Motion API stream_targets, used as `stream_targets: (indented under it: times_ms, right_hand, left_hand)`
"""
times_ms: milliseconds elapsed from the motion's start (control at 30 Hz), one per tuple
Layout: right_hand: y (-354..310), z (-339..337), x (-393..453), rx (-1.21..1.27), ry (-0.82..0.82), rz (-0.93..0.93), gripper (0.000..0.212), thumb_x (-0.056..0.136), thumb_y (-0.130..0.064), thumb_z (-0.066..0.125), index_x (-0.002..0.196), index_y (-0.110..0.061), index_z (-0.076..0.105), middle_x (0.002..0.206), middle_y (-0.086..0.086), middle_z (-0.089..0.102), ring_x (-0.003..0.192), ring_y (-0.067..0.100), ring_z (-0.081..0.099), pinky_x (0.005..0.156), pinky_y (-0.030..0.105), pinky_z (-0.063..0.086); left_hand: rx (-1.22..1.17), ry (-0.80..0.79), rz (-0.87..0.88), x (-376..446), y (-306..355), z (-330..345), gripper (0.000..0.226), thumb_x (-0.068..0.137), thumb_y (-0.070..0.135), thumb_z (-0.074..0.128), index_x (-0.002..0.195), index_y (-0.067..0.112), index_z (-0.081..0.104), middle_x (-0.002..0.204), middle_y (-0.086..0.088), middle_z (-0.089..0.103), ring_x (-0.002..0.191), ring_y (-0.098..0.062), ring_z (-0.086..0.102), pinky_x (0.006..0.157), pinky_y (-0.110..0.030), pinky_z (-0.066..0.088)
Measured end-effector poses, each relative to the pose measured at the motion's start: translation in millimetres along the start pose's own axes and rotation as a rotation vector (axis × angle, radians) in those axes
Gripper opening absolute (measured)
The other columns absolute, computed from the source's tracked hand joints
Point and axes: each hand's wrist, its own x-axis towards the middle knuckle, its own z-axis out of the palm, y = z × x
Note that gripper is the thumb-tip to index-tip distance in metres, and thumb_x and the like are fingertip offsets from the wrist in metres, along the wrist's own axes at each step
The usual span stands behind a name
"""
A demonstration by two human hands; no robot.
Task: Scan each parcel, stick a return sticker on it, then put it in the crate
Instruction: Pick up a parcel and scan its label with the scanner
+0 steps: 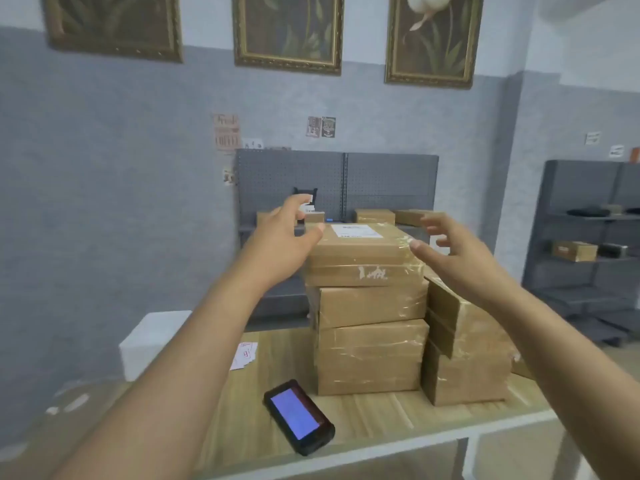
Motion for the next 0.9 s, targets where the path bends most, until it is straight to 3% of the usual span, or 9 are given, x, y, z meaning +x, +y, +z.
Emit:
stream_targets:
  times_ms: [233,367,500,567,700,800,900]
  right_hand:
    - [43,61,56,-0.039,0.01,0.332,0.07,0.088,-0.055,0.053,0.145,-0.021,0.03,0.147,0.009,0.041,0.128,0.029,0.046,0.1,0.046,0.043]
    - [65,82,80,-0.022,0.04,0.445,0.082,0.087,-0.056,0.054,0.15,-0.014,0.021,0.153,0.014,0.031,0.136,0.033,0.036,0.109,0.05,0.035]
    - [77,94,93,0.076,0.06,0.578,0.082,0.087,-0.061,0.051,0.147,-0.011,0.027,0.147,0.014,0.039,0.132,0.034,0.041,0.105,0.048,0.035]
    - [80,96,94,0.142,0.052,0.598,0.075,0.085,-0.061,0.054,0.141,-0.014,0.036,0.135,0.011,0.05,0.12,0.031,0.05,0.101,0.049,0.042]
    - [81,94,93,0.238,0.077,0.606,0.063,0.081,-0.057,0.063,0.127,-0.019,0.043,0.118,0.007,0.056,0.104,0.026,0.056,0.093,0.047,0.047]
    - [74,93,92,0.331,0.101,0.553,0.057,0.077,-0.049,0.071,0.118,-0.02,0.044,0.114,0.007,0.06,0.1,0.025,0.059,0.089,0.042,0.049]
    - [59,89,90,0.426,0.083,0.49,0.058,0.074,-0.043,0.076,0.118,-0.02,0.045,0.114,0.004,0.061,0.099,0.024,0.063,0.093,0.047,0.051]
  left_hand:
    - [-0.048,-0.162,-0.204,60,-70,55,0.058,0.09,0.051,0.052,0.141,0.028,0.038,0.137,-0.004,0.05,0.124,-0.021,0.048,0.089,-0.026,0.032]
    - [-0.085,-0.251,-0.334,88,-100,80,0.069,0.088,0.06,0.046,0.144,0.023,0.033,0.143,-0.006,0.045,0.128,-0.025,0.045,0.087,-0.029,0.031]
    - [-0.172,-0.354,-0.489,101,-113,97,0.077,0.086,0.067,0.039,0.144,0.016,0.034,0.142,-0.009,0.046,0.126,-0.03,0.046,0.096,-0.037,0.038]
    - [-0.275,-0.389,-0.563,104,-114,99,0.075,0.082,0.066,0.043,0.139,0.017,0.038,0.132,-0.006,0.05,0.116,-0.029,0.051,0.098,-0.047,0.045]
    - [-0.41,-0.392,-0.619,103,-112,92,0.066,0.076,0.059,0.057,0.128,0.02,0.043,0.114,-0.001,0.055,0.1,-0.025,0.057,0.084,-0.047,0.055]
    - [-0.492,-0.331,-0.611,97,-111,81,0.06,0.074,0.051,0.063,0.125,0.025,0.044,0.108,0.003,0.057,0.098,-0.021,0.058,0.084,-0.048,0.055]
    - [-0.566,-0.224,-0.609,88,-106,62,0.065,0.068,0.047,0.066,0.124,0.033,0.039,0.108,0.009,0.055,0.103,-0.021,0.056,0.092,-0.052,0.048]
